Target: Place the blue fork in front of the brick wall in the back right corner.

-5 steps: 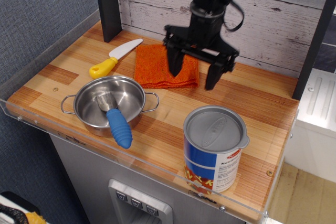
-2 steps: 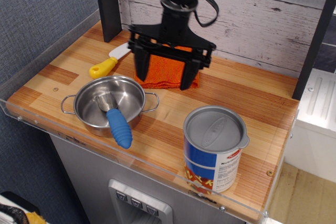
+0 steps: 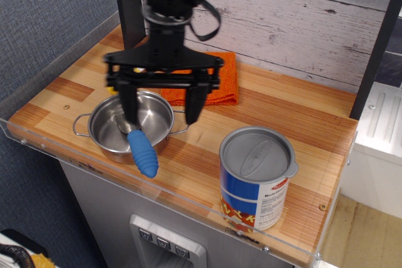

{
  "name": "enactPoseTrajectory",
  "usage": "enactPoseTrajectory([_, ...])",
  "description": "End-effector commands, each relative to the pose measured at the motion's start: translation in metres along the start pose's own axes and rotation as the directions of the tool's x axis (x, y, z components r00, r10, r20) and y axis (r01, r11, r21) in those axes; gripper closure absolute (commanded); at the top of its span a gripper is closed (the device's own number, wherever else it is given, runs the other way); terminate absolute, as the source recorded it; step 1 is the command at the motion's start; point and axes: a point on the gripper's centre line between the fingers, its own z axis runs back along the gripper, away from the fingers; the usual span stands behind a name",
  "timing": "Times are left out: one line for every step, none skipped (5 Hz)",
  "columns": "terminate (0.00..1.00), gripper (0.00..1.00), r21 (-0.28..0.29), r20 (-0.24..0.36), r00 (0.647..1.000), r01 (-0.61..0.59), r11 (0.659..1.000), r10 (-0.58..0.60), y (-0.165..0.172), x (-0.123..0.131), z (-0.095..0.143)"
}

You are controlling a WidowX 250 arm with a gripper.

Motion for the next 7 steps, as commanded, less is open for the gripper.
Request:
enactPoseTrajectory([0.0,0.0,-0.038,0.026,0.983,-0.18,0.983,0.181,0.017,-0.009,-0.009])
enactPoseTrajectory([0.0,0.0,-0.014,0.0,0.976,-0.218,0.976,0.218,0.02,-0.01,-0.022])
enactPoseTrajectory([0.0,0.0,-0.009,0.016,0.968,-0.252,0.968,0.252,0.022,-0.012,-0.032])
enactPoseTrajectory([0.0,0.0,-0.114,-0.022,0.971,-0.239,0.964,0.238,0.017,-0.01,-0.042])
enactPoseTrajectory([0.0,0.0,-0.125,-0.024,0.972,-0.234,0.964,0.233,0.013,-0.008,-0.046])
enactPoseTrajectory([0.0,0.0,-0.135,-0.014,0.973,-0.231,0.964,0.231,0.009,-0.007,-0.049])
enactPoseTrajectory([0.0,0.0,-0.102,-0.026,0.974,-0.226,0.969,0.224,0.007,-0.006,-0.054])
